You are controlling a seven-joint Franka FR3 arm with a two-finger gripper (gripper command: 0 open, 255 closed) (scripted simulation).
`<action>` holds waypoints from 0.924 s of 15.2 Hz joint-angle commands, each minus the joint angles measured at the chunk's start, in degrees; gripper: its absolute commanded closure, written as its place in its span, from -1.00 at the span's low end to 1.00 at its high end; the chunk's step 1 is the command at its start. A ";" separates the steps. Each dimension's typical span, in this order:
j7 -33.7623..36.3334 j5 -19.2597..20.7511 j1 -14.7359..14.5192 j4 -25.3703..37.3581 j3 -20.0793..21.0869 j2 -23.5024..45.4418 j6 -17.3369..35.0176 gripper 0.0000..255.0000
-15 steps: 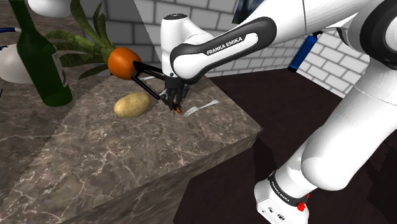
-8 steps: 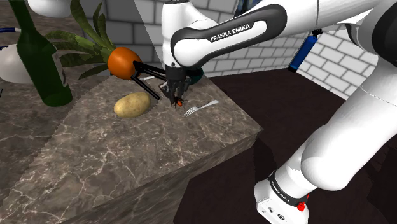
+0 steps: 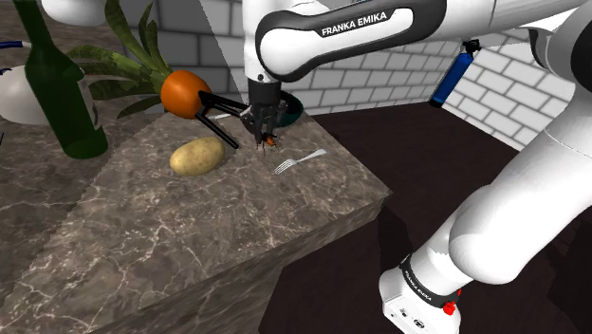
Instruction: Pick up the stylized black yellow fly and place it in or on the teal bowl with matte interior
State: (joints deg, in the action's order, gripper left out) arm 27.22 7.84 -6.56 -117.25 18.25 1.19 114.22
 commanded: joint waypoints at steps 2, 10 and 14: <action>-0.47 -0.42 0.01 1.55 0.01 -0.84 -2.34 1.00; -1.50 -1.16 0.03 6.09 -0.02 -2.33 -8.22 1.00; -1.92 -1.39 0.04 8.68 -0.04 -2.78 -11.21 1.00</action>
State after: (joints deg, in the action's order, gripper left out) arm 25.40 6.54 -6.50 -109.36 18.20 -1.42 103.99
